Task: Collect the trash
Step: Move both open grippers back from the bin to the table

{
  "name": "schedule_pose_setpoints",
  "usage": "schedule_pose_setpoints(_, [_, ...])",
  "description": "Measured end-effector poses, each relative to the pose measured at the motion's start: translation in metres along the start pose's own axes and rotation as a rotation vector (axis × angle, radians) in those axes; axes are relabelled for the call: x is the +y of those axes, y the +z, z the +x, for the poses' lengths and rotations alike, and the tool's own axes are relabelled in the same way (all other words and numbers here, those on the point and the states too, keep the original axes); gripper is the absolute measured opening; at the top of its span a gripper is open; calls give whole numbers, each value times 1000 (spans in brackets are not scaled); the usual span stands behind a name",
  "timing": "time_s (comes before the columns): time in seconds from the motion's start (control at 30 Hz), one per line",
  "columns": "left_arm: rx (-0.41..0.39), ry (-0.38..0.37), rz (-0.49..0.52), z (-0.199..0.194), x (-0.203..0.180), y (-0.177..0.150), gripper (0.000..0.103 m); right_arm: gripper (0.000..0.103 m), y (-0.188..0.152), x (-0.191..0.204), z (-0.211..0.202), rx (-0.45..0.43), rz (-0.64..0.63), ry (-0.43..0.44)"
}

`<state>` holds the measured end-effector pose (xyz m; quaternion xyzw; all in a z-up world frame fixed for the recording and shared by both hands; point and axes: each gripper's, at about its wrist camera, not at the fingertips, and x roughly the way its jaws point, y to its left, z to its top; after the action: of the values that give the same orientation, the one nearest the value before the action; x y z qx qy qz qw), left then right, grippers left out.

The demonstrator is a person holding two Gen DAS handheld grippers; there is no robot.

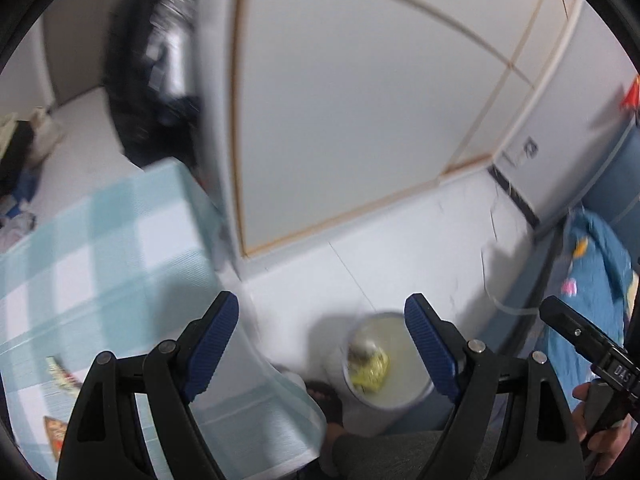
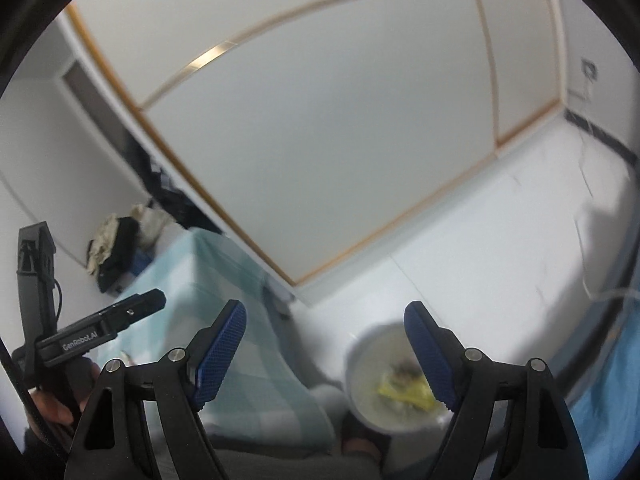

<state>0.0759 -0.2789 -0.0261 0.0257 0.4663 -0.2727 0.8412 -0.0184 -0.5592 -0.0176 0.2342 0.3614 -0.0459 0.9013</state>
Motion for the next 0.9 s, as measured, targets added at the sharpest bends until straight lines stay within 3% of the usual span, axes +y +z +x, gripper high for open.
schedule_pose_setpoints(0.33, [-220, 110, -151, -75, 71, -5, 83, 81, 6, 104, -20, -72, -172, 220])
schedule_pose_setpoints(0.6, [-296, 204, -288, -118, 139, -32, 83, 82, -21, 183, -8, -73, -299, 310])
schedule_pose_setpoints(0.9, [-353, 294, -402, -154, 196, -69, 83, 81, -56, 257, 19, -9, -439, 388])
